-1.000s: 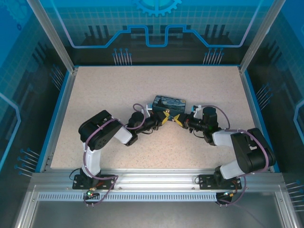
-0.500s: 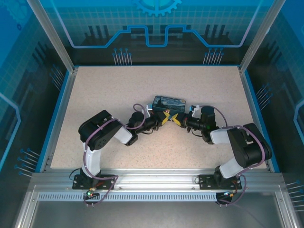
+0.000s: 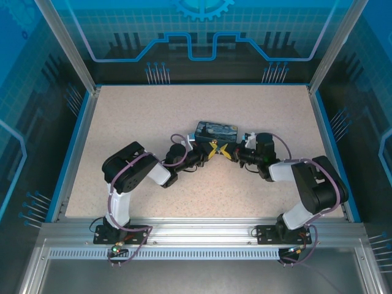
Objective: Unlock the padlock with the key
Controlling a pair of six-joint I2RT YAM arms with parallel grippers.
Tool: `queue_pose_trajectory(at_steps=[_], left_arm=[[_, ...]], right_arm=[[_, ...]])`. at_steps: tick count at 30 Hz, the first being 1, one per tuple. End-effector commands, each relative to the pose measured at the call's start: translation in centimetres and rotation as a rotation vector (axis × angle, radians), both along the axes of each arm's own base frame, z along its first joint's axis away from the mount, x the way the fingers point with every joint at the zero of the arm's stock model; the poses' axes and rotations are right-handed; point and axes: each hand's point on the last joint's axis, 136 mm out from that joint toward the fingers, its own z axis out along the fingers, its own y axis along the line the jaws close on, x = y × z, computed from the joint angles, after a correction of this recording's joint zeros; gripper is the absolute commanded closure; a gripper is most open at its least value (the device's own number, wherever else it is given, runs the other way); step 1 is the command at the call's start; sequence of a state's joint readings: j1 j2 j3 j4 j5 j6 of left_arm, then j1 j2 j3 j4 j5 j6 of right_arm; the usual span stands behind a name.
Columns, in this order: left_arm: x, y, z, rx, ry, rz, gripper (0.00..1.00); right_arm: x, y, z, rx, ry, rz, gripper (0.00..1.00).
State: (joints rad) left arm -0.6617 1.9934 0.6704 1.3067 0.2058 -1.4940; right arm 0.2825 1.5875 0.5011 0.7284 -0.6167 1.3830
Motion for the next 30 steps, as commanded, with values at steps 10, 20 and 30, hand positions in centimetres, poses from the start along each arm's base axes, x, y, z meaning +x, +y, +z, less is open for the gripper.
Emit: queue_pose_trajectory(at_steps=[10, 20, 30], left_arm=[[-3.9, -5.1, 1.0, -0.059, -0.057, -0.205, 1.00], [-3.8, -3.1, -3.7, 0.050, -0.014, -0.123, 1.00], [-3.2, -1.3, -5.7, 0.096, 0.012, -0.077, 1.00]], right_arm=[[0.0, 3.4, -0.9, -0.047, -0.025, 0.085, 1.00], [0.0, 3.0, -1.6, -0.071, -0.016, 0.085, 0.97], [-1.7, 1.5, -2.1, -0.114, -0.035, 0.111, 0.52]])
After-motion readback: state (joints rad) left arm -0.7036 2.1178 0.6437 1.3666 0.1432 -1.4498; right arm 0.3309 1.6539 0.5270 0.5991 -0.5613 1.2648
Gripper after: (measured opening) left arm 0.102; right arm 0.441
